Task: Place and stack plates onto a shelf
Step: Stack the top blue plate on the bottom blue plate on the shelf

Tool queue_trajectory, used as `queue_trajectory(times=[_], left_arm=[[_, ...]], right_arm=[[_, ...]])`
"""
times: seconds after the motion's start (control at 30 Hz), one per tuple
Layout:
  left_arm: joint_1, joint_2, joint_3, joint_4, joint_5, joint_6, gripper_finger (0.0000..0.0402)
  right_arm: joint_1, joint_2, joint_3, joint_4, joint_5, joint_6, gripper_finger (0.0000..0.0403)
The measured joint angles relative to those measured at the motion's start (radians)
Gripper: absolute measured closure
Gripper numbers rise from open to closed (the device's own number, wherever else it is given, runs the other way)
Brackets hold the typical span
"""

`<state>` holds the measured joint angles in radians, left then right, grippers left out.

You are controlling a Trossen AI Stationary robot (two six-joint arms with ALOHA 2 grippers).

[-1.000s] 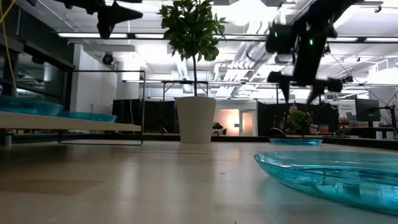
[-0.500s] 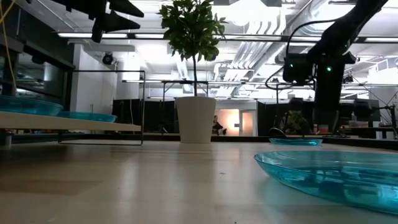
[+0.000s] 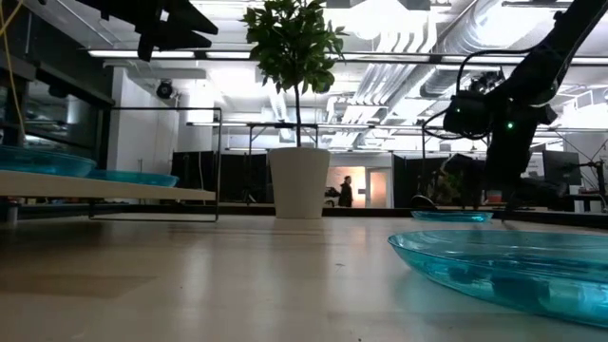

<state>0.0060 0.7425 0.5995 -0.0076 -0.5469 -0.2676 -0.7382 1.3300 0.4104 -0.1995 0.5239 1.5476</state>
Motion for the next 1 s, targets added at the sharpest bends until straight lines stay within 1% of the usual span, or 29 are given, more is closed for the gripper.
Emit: queue_trajectory(times=[0.1,0.2,0.3,0.47,0.63,0.77,0.9,0.97,1.0], left_arm=[[0.000,0.000,0.000,0.000,0.000,0.000,0.0255],[0.000,0.000,0.000,0.000,0.000,0.000,0.0255],[0.000,0.000,0.000,-0.004,0.000,-0.004,0.0255],[0.000,0.000,0.000,-0.044,0.002,-0.036,0.0255],[0.000,0.001,0.000,-0.058,0.002,-0.069,0.0255],[0.000,0.001,0.000,-0.059,0.002,-0.069,0.0255],[0.000,0.001,0.000,-0.060,0.001,-0.069,0.0255],[0.000,0.001,0.000,-0.063,0.001,-0.069,0.0255],[0.000,0.001,0.000,-0.066,0.001,-0.069,0.0255]], right_arm=[[-0.029,0.000,-0.001,-0.006,-0.010,-0.006,0.0187],[-0.052,0.004,-0.001,-0.005,-0.013,-0.011,0.0196],[-0.062,0.036,0.001,0.005,-0.016,-0.011,0.0216],[-0.054,0.113,0.004,0.069,0.017,-0.016,0.0247],[-0.052,0.126,0.004,0.083,0.011,-0.020,0.0271],[-0.056,0.127,0.004,0.077,0.000,-0.047,0.0315],[-0.056,0.123,0.002,0.068,-0.015,-0.089,0.0380],[-0.046,0.104,-0.001,0.063,-0.032,-0.113,0.0396],[-0.042,0.088,-0.001,0.061,-0.047,-0.135,0.0393]])
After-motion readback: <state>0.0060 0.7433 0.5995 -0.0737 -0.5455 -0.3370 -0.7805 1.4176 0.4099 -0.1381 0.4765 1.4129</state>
